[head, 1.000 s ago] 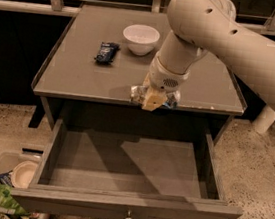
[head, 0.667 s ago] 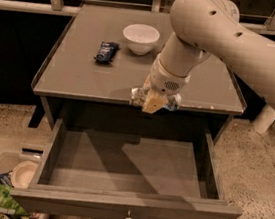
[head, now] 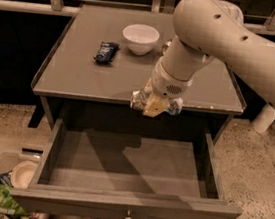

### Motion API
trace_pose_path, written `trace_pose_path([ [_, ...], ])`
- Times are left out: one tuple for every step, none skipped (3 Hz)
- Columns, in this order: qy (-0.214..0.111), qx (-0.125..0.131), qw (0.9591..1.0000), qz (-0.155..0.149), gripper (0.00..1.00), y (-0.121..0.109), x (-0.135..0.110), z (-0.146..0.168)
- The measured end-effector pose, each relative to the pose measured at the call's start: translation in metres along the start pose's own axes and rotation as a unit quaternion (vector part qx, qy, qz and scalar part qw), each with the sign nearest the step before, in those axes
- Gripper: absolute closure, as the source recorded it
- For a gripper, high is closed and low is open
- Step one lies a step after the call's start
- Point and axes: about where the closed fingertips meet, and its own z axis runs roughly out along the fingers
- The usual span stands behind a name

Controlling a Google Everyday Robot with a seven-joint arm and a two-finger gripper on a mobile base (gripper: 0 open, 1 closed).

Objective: Place redbull can into top drawer

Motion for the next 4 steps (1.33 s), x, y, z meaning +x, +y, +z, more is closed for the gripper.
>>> trace_pose_path([
  [-0.012,0.006,0.9998,0.012,1.0,0.031,0.01,0.002],
  [-0.001,-0.01,0.9993,0.037,1.0,0.058,0.04,0.019],
  [-0.006,0.012,0.9997,0.02,1.0,0.051,0.03,-0.005],
  [-0.002,0.023,0.9997,0.01,1.0,0.076,0.038,-0.016],
])
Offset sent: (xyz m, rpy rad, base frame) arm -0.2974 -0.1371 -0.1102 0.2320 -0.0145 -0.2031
